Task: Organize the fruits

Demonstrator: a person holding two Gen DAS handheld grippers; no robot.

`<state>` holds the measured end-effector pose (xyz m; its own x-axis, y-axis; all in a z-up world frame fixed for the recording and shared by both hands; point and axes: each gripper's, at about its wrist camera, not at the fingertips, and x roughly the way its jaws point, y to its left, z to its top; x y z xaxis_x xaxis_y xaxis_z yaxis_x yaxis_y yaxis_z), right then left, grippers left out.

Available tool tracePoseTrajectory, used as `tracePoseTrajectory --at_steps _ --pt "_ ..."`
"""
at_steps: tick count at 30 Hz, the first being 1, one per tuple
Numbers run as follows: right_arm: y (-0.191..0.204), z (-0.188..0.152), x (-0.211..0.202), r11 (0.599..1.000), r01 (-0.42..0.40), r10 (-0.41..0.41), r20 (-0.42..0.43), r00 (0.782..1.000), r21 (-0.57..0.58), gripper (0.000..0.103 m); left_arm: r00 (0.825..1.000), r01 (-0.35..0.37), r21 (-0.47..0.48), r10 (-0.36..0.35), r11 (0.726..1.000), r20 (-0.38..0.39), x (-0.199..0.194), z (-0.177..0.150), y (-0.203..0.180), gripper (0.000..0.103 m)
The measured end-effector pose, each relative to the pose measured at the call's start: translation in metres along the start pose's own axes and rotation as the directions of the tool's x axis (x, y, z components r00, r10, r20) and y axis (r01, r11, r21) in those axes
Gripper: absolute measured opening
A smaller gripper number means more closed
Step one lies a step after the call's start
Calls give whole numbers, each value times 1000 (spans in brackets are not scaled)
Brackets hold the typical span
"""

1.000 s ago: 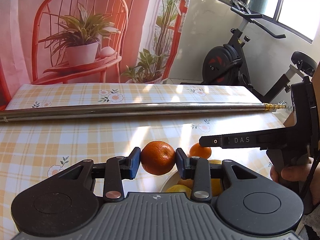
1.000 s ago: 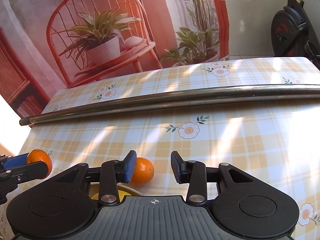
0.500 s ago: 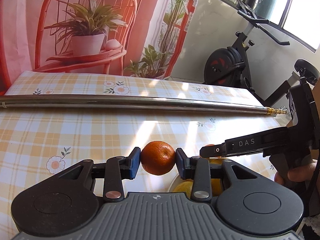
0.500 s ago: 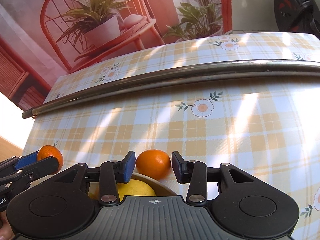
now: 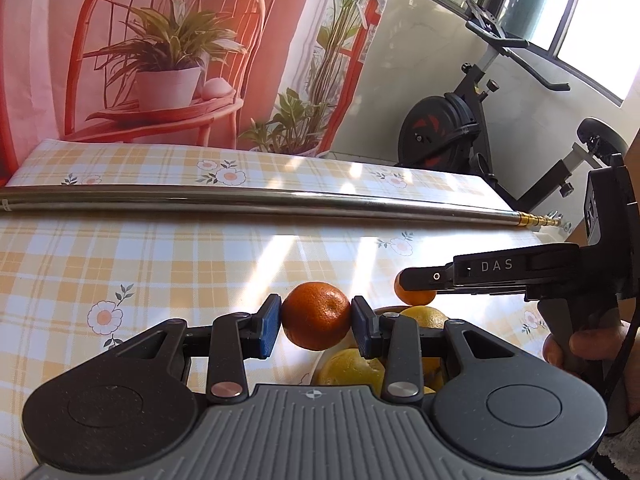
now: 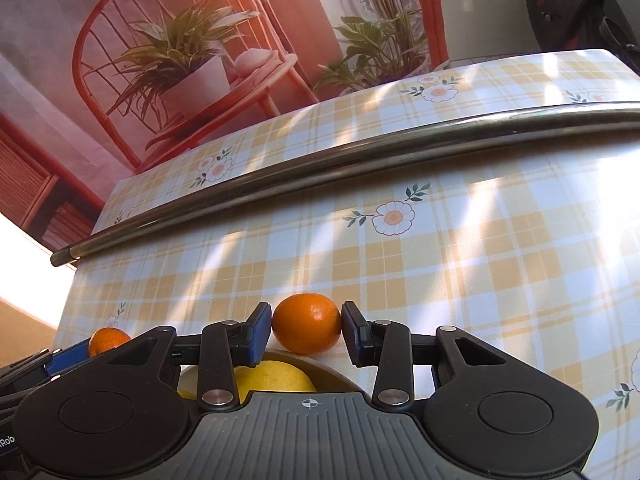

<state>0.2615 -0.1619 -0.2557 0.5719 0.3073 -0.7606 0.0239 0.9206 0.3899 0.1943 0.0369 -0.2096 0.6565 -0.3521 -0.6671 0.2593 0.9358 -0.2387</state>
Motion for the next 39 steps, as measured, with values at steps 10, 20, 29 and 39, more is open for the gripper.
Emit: tracePoseTrajectory --at_steps 10,20,29,39 --pt "0 -18 -40 998 -19 24 82 996 -60 15 1000 -6 42 5 999 9 -17 -6 -23 40" --pt "-14 -7 -28 999 14 -8 126 992 -45 26 999 -12 -12 12 1000 31 -19 -7 -13 40" --pt "17 19 5 920 107 -31 203 979 -378 31 998 -36 -71 40 997 55 -3 3 8 40" --pt "54 37 51 863 28 29 104 994 -504 42 997 -66 -121 71 990 37 12 7 26 40"
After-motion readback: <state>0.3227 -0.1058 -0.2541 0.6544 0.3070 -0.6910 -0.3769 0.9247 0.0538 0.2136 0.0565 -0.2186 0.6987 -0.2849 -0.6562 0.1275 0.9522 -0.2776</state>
